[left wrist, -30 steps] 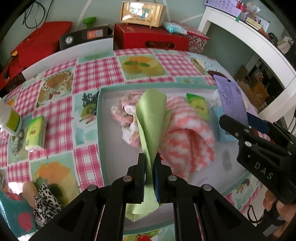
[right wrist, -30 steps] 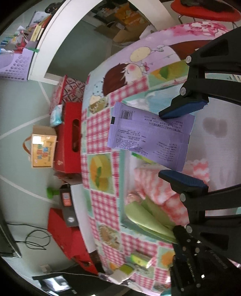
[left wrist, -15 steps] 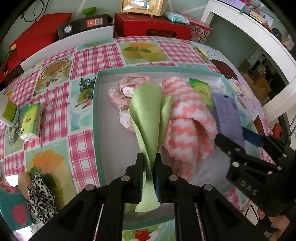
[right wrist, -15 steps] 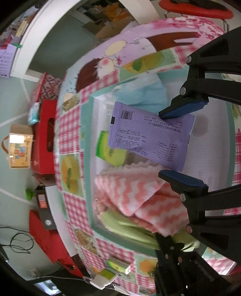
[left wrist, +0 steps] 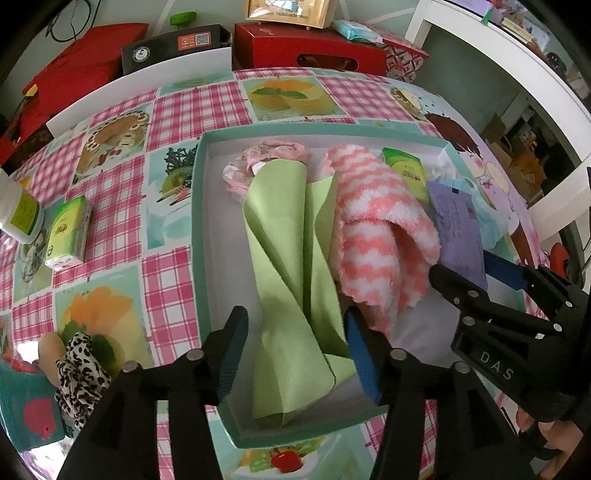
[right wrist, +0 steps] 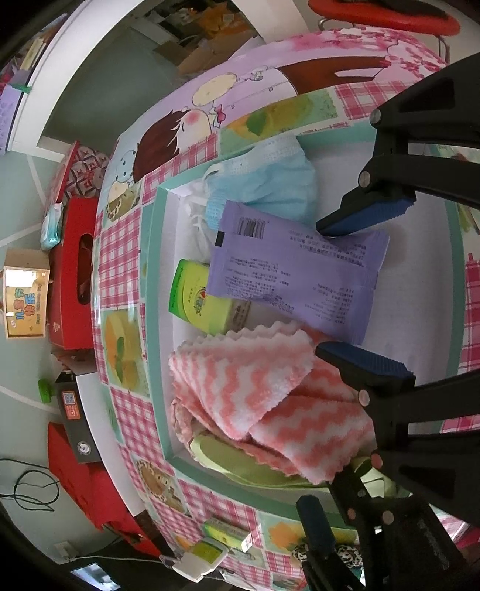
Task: Organize soft objects
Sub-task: 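Lower the green cloth and purple packet into the tray and open both tools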
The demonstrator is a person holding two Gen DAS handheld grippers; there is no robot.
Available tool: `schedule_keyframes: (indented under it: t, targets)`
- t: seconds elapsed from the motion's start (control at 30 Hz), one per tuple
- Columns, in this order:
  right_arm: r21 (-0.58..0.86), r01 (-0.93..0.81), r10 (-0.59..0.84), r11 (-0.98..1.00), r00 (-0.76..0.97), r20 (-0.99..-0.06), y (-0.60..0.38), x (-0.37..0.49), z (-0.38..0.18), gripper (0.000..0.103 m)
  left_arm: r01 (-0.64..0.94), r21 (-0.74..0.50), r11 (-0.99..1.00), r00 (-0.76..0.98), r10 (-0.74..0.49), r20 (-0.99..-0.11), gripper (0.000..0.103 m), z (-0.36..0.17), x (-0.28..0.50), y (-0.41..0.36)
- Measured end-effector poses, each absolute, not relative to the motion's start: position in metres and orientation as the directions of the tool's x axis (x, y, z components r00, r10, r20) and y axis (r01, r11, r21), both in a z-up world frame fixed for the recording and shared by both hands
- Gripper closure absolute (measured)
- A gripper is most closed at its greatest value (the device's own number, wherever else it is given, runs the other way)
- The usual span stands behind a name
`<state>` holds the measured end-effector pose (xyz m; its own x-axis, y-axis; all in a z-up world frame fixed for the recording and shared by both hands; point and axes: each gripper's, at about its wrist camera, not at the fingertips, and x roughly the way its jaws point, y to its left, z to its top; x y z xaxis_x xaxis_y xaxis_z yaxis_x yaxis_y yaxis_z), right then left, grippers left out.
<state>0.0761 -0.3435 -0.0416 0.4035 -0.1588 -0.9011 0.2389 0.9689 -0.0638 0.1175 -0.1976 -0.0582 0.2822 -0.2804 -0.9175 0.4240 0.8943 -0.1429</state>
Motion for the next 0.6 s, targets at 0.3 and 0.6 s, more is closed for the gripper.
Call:
schedule_keyframes:
  t: [0.3, 0.6]
  targets:
    - [-0.08, 0.252, -0.187, 0.964, 0.436, -0.881, -0.346, 0.074, -0.026, 0.029, 0.421, -0.145, 0.895, 0.321, -0.297, -0.899, 0.04, -0.043, 0.119, -0.191]
    - [-0.08, 0.277, -0.201, 0.958, 0.446, -0.872, -0.349, 0.074, -0.018, 0.029, 0.407, -0.154, 0.9, 0.357, -0.312, -0.88, 0.038, -0.031, 0.121, -0.181]
